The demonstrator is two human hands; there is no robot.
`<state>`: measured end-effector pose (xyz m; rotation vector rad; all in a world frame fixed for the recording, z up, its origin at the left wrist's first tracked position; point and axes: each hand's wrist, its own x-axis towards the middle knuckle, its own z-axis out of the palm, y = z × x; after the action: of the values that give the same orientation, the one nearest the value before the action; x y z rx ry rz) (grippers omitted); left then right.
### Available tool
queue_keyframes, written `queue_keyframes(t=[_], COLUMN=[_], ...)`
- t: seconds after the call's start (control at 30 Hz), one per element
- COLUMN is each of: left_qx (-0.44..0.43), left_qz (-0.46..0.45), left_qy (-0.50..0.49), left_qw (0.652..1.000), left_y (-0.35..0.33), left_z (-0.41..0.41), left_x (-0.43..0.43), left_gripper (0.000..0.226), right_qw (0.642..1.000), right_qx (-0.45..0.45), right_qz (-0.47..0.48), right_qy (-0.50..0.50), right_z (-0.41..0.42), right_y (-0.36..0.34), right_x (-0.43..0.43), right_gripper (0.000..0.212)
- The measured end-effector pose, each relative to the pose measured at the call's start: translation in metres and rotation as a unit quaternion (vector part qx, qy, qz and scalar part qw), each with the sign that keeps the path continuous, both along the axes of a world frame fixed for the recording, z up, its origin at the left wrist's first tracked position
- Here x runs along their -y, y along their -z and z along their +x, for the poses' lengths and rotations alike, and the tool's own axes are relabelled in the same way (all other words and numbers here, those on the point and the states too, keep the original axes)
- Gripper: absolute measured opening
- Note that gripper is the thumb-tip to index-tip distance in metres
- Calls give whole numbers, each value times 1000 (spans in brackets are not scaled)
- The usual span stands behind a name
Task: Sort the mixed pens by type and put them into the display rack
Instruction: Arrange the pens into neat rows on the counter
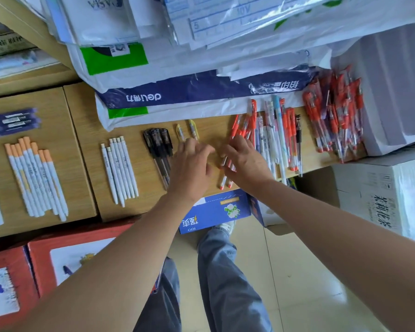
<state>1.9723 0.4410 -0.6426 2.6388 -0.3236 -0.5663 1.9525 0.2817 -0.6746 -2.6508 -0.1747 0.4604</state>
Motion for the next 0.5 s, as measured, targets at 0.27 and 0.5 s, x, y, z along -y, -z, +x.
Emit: queue_keyframes(t=[0.27,0.5], left_qx=[-88,-134], left_qz=[-47,-65], left_qy=[-15,-16], left_qw=[995,989], left_y=[5,10], left_z=[-4,-1], left_x=[38,52], left_gripper=[31,40], right_qw=[997,977], right_qx=[31,-34], right_qz=[65,-34], right_qy=[-20,206], right_z=[2,-4], right_y=[-9,-15], right_x=[37,59], right_gripper=[22,14])
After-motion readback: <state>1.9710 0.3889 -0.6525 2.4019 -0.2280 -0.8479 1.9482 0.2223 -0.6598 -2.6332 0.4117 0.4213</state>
